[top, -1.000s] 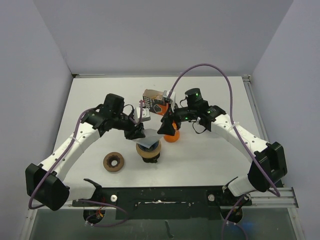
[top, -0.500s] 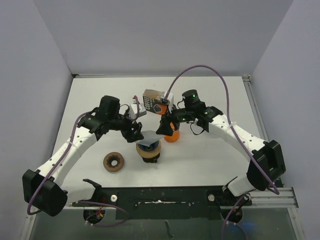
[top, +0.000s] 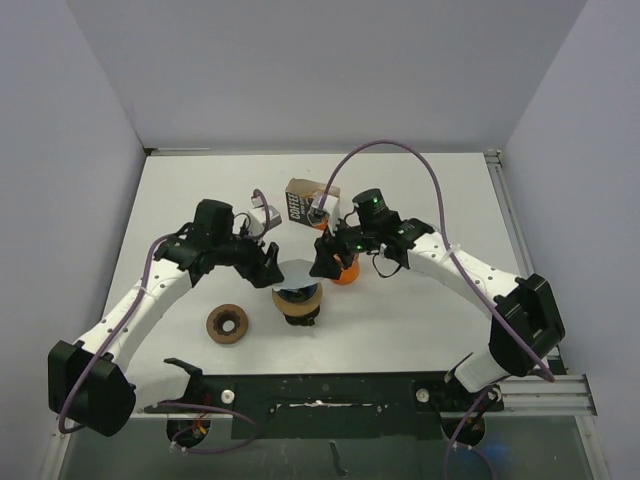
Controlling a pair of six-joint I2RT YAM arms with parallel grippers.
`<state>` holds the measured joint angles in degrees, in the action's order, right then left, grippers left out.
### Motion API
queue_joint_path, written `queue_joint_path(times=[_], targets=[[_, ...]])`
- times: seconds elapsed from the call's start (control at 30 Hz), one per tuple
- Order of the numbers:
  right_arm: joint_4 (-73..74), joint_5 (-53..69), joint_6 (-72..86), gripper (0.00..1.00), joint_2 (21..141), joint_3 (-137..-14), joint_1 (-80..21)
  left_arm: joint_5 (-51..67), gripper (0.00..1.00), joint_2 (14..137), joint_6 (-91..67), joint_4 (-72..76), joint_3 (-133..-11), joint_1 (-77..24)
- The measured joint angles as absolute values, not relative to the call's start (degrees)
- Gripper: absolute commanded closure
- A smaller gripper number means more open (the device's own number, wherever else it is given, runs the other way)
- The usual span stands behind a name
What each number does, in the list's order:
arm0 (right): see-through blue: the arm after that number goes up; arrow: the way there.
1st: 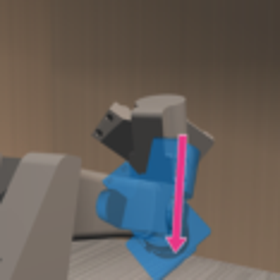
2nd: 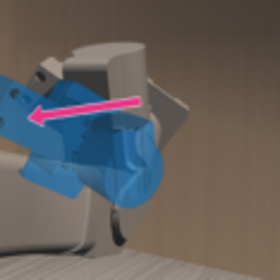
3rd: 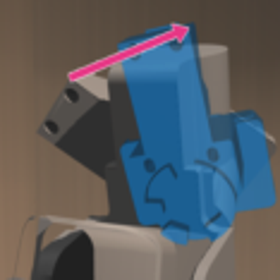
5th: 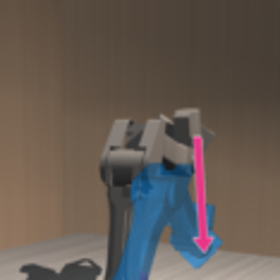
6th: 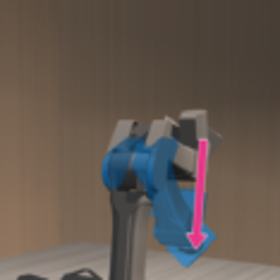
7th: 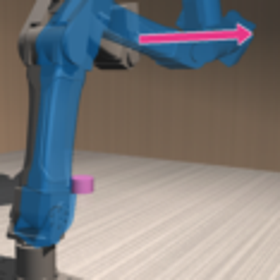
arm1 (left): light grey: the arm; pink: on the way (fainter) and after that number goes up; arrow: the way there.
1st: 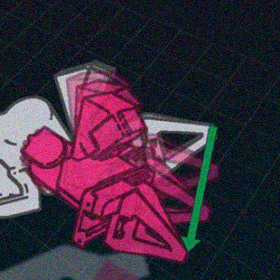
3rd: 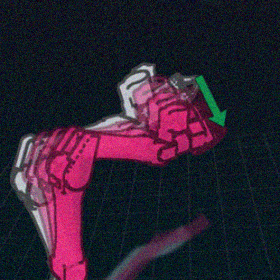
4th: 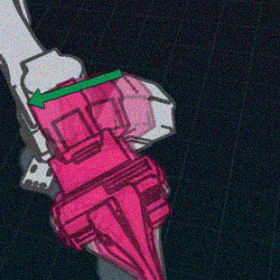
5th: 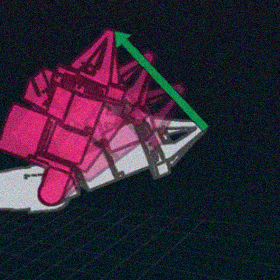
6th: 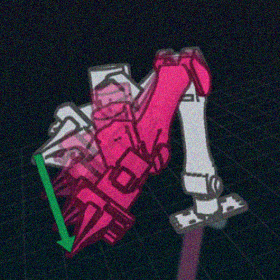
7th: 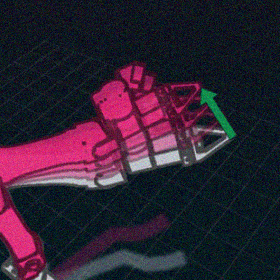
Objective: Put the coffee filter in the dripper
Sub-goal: Place the coffee filter in the coffee dripper.
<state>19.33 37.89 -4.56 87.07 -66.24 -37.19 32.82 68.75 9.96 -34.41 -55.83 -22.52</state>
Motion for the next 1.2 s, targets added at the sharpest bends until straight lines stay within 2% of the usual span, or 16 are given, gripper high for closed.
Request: queue_joint_path(times=[0.63,1.2], targets=[[19.4,36.0,-5.7,0.4,87.9,-65.7,-38.3,34.7,0.33,66.6,7.8,-32.2,-53.3,-21.6],[19.4,36.0,-7.1,0.4,87.9,-65.7,-38.3,34.8,0.4,66.6,7.9,-31.0,-51.7,-21.6]])
